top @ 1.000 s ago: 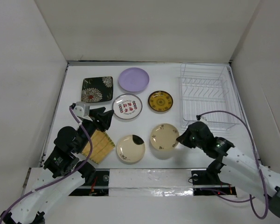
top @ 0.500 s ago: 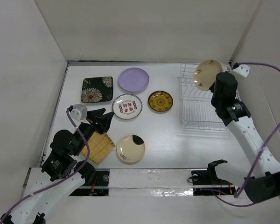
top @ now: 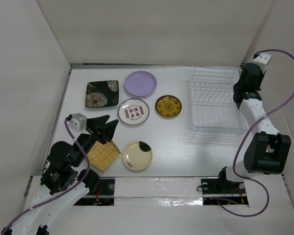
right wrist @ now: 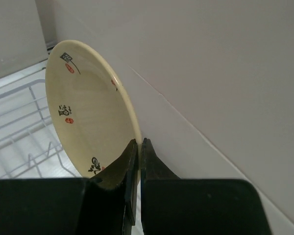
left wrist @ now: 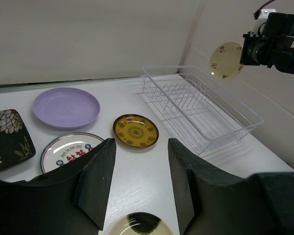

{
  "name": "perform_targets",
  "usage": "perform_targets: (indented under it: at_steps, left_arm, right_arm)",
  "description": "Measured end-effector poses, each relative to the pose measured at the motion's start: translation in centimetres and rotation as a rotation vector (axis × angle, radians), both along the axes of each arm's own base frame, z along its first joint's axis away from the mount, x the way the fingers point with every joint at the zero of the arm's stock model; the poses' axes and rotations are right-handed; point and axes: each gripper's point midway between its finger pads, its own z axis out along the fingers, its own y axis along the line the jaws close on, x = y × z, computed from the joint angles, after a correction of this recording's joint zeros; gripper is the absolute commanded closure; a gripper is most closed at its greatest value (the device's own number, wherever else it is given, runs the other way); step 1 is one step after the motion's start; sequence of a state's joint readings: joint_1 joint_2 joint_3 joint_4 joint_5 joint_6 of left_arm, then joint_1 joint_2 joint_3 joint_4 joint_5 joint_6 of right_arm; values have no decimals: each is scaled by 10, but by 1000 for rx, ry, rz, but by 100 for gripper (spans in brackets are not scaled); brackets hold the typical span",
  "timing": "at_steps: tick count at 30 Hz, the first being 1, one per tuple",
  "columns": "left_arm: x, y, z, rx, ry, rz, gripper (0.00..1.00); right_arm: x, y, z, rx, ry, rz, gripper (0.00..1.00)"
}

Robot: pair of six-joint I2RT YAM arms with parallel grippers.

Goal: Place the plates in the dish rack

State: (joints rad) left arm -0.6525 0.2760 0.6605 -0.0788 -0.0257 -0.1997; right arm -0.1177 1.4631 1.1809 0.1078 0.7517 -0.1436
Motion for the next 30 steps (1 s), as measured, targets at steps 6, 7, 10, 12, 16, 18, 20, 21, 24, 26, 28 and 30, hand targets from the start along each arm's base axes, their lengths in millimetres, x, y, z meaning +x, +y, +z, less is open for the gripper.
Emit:
perform_targets:
  at_steps: [6, 7, 10, 12, 16, 18, 20, 21, 24, 26, 28, 30]
  left_arm:
    - [0, 0, 0, 0, -1, -2, 56]
    - [0, 0, 0, -1, -1, -2, 56]
    - [-1, 0, 0, 0, -1, -4, 56]
    - [-1, -1, 0, 0, -1, -4, 56]
    - [-1, -1, 0, 0, -1, -6, 56]
    - [-1, -1, 0, 0, -1, -7, 56]
    - [-1, -1, 0, 0, -1, -7, 56]
    - [-1, -1, 0, 1, -1, -7, 56]
    - [-1, -1, 0, 1, 0, -7, 56]
    - [0, -1, 0, 2, 1, -7, 56]
    - [0, -1, -1, 3, 1, -7, 56]
    - [0, -1, 0, 2, 1, -7, 56]
  right_arm:
    - [15, -8, -11, -87, 84, 27, 100]
    - [16, -9, -12, -93, 91, 34, 100]
    - [21, -9, -16, -99, 100, 45, 100]
    - [24, -9, -21, -97, 110, 52, 100]
    - [29, -6, -37, -88, 142, 65, 100]
    - [32, -3, -49, -82, 166, 72, 100]
    - [36, 2, -62, -75, 190, 82, 100]
    - [38, 4, -68, -73, 202, 87, 93]
    - [40, 10, -80, -63, 219, 94, 59]
    - [40, 15, -79, -62, 212, 95, 46]
    - [40, 17, -75, -54, 195, 91, 45]
    - [40, 21, -65, -34, 158, 90, 45]
